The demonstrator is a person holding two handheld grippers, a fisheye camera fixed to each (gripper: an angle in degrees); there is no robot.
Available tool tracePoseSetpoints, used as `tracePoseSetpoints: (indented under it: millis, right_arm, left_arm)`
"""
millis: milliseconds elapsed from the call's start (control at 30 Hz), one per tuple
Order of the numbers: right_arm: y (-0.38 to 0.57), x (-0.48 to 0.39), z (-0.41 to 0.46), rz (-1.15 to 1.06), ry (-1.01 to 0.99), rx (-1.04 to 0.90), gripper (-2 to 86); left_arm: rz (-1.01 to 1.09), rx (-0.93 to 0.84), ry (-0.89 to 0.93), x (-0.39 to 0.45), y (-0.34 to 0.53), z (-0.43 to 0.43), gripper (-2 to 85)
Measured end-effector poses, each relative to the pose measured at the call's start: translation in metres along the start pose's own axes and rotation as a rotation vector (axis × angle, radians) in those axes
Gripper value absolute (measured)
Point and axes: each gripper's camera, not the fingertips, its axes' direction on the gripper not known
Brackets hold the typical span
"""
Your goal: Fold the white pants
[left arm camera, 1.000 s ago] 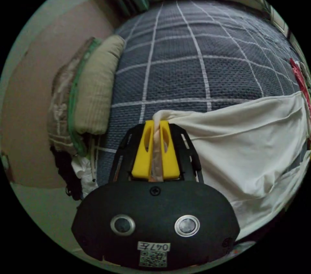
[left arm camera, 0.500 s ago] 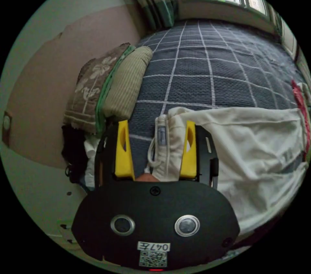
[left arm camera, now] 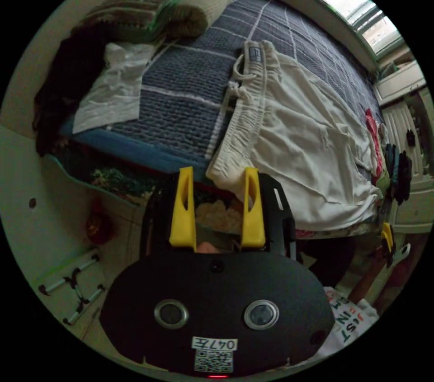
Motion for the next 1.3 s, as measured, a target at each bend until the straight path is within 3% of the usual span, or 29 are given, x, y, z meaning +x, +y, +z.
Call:
tracePoseSetpoints:
  millis: [133, 233, 567, 800, 1033, 1167, 1300]
  right_arm:
    - [0.023, 0.01, -0.018, 0.074, 0.093, -0.053, 3.8]
    - [0.051, 0.033, -0.031, 0.162, 0.187, -0.123, 3.5]
    - [0.131, 0.152, -0.049, 0.472, 0.462, -0.259, 4.8]
    - [0.151, 0.233, -0.045, 0.645, 0.506, -0.227, 7.5]
    - [0.125, 0.288, -0.018, 0.49, 0.354, -0.339, 6.9]
    - [0.119, 0.305, 0.004, 0.452, 0.239, -0.437, 0.9]
    - [0.116, 0.273, -0.038, 0.331, 0.279, -0.369, -0.5]
  left_arm:
    - [0.005, 0.134, 0.029, -0.003, 0.012, -0.017, 3.9]
    - [-0.032, 0.194, -0.008, -0.011, 0.015, -0.034, 2.3]
    - [-0.093, 0.202, -0.277, -0.009, 0.02, -0.039, 1.7]
    - [-0.009, 0.165, -0.376, 0.017, 0.02, -0.04, 4.1]
    - [-0.033, 0.143, -0.312, 0.018, 0.017, -0.059, 5.1]
    - [-0.02, 0.129, -0.325, 0.026, 0.014, -0.064, 5.3]
    - [0.021, 0.121, -0.367, 0.038, 0.014, -0.072, 5.7]
